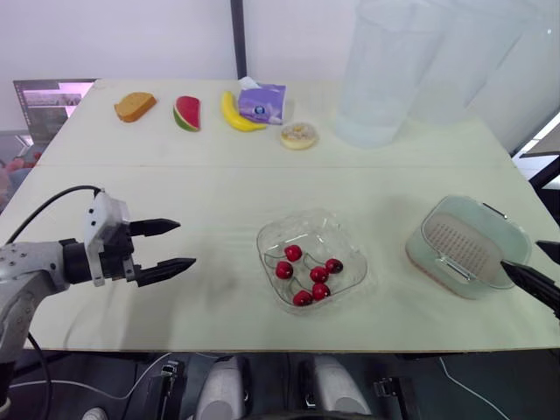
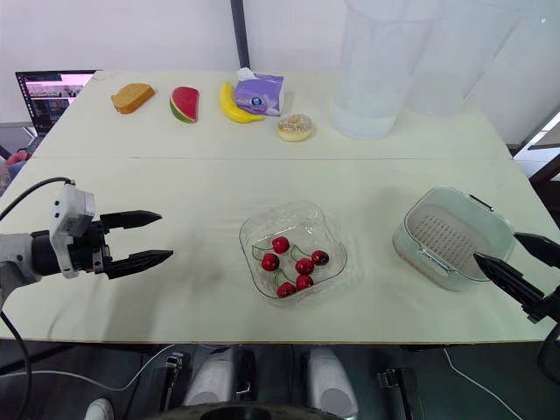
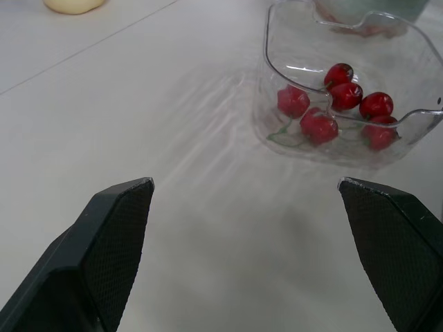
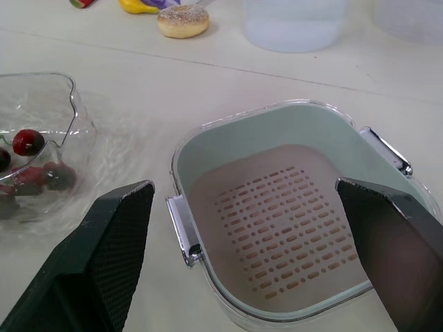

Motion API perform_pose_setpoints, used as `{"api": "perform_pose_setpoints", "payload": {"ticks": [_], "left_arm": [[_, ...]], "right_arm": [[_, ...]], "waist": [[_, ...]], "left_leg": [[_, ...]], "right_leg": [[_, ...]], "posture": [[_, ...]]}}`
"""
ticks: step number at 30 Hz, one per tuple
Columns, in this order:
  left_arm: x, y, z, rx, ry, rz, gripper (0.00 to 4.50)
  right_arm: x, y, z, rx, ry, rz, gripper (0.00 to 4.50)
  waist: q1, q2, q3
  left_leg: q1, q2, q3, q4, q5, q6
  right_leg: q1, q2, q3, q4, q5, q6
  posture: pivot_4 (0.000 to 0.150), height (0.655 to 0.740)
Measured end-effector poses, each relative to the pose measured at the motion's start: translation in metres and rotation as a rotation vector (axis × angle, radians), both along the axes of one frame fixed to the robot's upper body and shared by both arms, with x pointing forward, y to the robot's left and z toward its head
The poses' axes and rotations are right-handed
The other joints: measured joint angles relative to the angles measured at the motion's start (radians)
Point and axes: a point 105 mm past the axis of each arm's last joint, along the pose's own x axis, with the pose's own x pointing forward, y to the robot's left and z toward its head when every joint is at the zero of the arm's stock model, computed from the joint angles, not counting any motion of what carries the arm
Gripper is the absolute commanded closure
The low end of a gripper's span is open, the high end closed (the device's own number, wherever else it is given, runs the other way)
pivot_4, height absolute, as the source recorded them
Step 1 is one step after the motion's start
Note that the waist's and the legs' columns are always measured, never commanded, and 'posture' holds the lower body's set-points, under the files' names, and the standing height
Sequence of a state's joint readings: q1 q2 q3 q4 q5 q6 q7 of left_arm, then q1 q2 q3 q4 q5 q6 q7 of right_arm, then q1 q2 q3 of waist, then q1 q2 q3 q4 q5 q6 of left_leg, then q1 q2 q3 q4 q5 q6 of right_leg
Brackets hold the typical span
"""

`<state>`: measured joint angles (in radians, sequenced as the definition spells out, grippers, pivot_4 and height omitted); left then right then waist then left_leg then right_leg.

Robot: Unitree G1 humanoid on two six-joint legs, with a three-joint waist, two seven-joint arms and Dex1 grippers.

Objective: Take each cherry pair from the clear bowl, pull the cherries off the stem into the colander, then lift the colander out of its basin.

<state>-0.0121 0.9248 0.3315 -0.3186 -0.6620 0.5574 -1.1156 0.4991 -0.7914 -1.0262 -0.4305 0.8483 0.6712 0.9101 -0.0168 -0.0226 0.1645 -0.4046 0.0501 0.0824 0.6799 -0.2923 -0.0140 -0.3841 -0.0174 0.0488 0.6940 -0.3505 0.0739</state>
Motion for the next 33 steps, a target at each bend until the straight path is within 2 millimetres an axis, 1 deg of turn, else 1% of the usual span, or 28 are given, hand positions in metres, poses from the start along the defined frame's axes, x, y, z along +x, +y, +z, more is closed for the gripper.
{"api": "perform_pose_setpoints", "payload": {"ticks": [6,13,17,21,24,27,30,33], "left_arm": [[0.006,-0.001,0.009,0.011,-0.051,0.003,0.00],[0.010,0.006,0.004,0.021,-0.049,0.030,0.00],[0.009,0.005,0.004,0.026,-0.052,0.016,0.00],[0.009,0.002,-0.003,0.042,-0.037,-0.007,0.00],[0.011,0.000,-0.004,0.060,-0.041,-0.024,0.00],[0.010,-0.004,-0.004,0.077,-0.030,-0.067,0.00],[0.001,-0.015,-0.008,0.101,0.013,-0.152,0.00],[-0.008,-0.028,-0.006,0.105,0.020,-0.232,0.00]], "right_arm": [[0.000,0.000,-0.001,0.003,0.000,-0.001,0.05],[0.000,0.000,-0.001,0.006,-0.001,-0.004,0.05],[0.000,0.000,-0.001,0.006,-0.002,-0.005,0.05],[0.000,0.002,0.000,-0.001,-0.005,-0.002,0.05],[0.002,0.009,0.003,-0.015,-0.011,0.018,0.05],[0.006,0.022,0.006,-0.034,0.000,0.072,0.05],[0.009,0.039,0.010,-0.067,0.015,0.140,0.05],[0.015,0.067,0.020,-0.109,0.018,0.255,0.05]], "waist": [[0.000,0.000,0.000],[0.000,0.000,0.000],[0.000,0.000,0.000],[0.000,0.000,0.000],[0.000,0.000,0.000],[-0.001,0.000,0.000],[-0.002,0.000,0.000],[-0.003,0.000,0.000]], "left_leg": [[0.000,0.000,0.000,0.000,0.000,0.000],[0.000,0.000,0.000,0.000,0.000,0.000],[0.000,0.000,0.000,0.000,0.000,0.000],[0.000,0.000,0.000,0.000,0.000,0.000],[0.000,0.000,0.000,0.000,0.000,0.000],[0.000,0.000,0.000,0.000,0.000,0.000],[0.000,0.000,0.000,0.000,0.000,0.000],[0.001,0.000,0.000,0.000,0.000,0.000]], "right_leg": [[0.000,0.000,0.000,0.000,0.000,0.000],[0.000,0.000,0.000,0.000,0.000,0.000],[0.000,0.000,0.000,0.000,0.000,0.000],[0.000,0.000,0.000,0.000,0.000,0.000],[0.000,0.000,0.000,0.000,0.000,0.000],[0.000,0.000,0.000,0.000,0.000,0.000],[0.000,0.000,0.000,0.000,0.000,0.000],[0.001,0.000,0.000,0.000,0.000,0.000]], "posture": [[0.150,0.7400],[0.150,0.7400],[0.150,0.7400],[0.150,0.7400],[0.150,0.7400],[0.150,0.7400],[0.150,0.7400],[0.150,0.7400]]}}
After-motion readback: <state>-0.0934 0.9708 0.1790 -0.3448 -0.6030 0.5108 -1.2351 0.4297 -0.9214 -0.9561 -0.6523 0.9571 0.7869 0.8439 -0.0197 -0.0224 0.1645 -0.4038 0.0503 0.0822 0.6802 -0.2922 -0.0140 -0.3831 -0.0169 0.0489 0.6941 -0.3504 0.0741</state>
